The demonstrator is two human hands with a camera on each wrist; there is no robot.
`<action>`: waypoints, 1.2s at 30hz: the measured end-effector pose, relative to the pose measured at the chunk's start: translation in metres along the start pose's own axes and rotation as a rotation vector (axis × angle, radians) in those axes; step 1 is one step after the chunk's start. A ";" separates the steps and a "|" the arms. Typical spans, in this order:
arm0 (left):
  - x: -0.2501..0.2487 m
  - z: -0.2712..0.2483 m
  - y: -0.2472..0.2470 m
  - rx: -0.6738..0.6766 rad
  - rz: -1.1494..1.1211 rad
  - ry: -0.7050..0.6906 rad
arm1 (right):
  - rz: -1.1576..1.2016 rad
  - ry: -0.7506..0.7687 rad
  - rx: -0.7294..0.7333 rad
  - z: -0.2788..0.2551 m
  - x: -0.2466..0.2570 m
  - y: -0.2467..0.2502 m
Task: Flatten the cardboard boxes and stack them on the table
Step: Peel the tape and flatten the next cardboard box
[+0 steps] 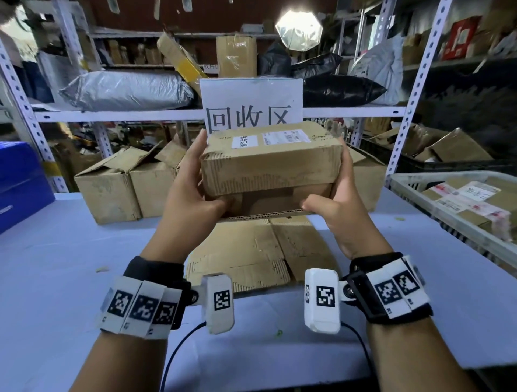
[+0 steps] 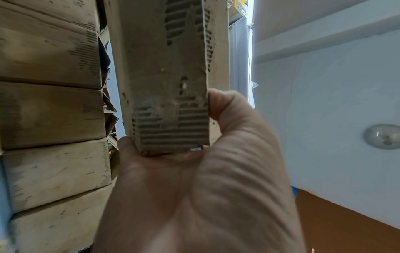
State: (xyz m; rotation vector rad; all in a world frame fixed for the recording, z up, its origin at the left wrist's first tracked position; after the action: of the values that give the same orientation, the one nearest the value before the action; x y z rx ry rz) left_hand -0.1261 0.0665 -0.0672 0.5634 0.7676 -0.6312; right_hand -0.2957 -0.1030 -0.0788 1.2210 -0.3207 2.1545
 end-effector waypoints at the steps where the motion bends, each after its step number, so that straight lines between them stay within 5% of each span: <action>1: -0.001 0.000 0.000 -0.004 -0.001 -0.004 | -0.003 -0.017 -0.005 0.000 -0.003 0.001; 11: -0.009 -0.003 0.002 -0.001 -0.122 0.070 | 0.008 0.047 -0.112 -0.008 0.004 0.010; 18: 0.001 -0.002 0.005 -0.108 -0.121 0.165 | -0.178 0.050 0.139 -0.008 0.000 -0.007; 24: 0.017 -0.001 0.013 -0.278 -0.270 0.235 | -0.349 0.050 0.188 -0.009 0.001 -0.016; 36: 0.014 0.001 0.022 -0.418 -0.134 0.080 | -0.454 0.085 0.142 -0.008 0.003 -0.016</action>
State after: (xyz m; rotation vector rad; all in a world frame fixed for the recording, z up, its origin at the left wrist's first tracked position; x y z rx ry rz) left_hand -0.1025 0.0764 -0.0719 0.1552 0.9868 -0.5522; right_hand -0.2921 -0.0857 -0.0821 1.1434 0.1399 1.8467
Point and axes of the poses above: each hand's wrist, its own z-axis towards the middle knuckle, its own y-axis out of the back of the hand, x = y × z, the point moved 6 cm from there along z, towards the middle knuckle, and after that the axes turned 6 degrees about x, right-handed, at the moved point
